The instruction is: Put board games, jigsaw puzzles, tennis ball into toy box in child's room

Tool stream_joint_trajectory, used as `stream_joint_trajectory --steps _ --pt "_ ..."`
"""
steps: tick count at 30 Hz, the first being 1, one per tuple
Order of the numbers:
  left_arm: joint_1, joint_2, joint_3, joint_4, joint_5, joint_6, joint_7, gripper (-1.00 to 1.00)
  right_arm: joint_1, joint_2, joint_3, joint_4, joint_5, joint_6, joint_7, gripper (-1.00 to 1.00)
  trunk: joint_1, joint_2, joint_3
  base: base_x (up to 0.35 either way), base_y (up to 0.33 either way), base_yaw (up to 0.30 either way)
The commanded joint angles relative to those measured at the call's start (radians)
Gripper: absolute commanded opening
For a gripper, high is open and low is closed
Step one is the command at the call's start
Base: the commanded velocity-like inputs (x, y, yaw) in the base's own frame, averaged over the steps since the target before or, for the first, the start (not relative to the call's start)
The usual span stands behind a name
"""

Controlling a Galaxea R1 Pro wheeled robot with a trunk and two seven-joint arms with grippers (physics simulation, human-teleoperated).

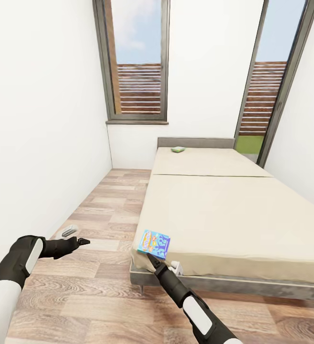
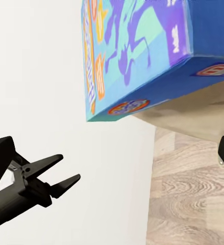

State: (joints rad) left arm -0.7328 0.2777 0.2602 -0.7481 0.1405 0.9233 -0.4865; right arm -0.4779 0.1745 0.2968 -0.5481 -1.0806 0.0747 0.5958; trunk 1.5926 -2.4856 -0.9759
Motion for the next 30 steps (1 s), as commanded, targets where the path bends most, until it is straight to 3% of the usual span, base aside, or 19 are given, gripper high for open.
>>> stream_joint_trajectory --steps 1,30 --pt "0.000 0.000 0.002 -0.001 0.007 0.008 0.002 1.00 -0.001 0.000 0.000 0.000 -0.010 0.007 0.003 1.00 0.000 0.000 -0.001 0.000 0.000 0.000" --pt "0.000 0.000 0.001 -0.001 0.007 0.008 0.002 1.00 -0.001 0.000 -0.003 0.002 -0.012 0.007 0.003 1.00 0.000 0.000 -0.001 0.000 -0.015 0.000"
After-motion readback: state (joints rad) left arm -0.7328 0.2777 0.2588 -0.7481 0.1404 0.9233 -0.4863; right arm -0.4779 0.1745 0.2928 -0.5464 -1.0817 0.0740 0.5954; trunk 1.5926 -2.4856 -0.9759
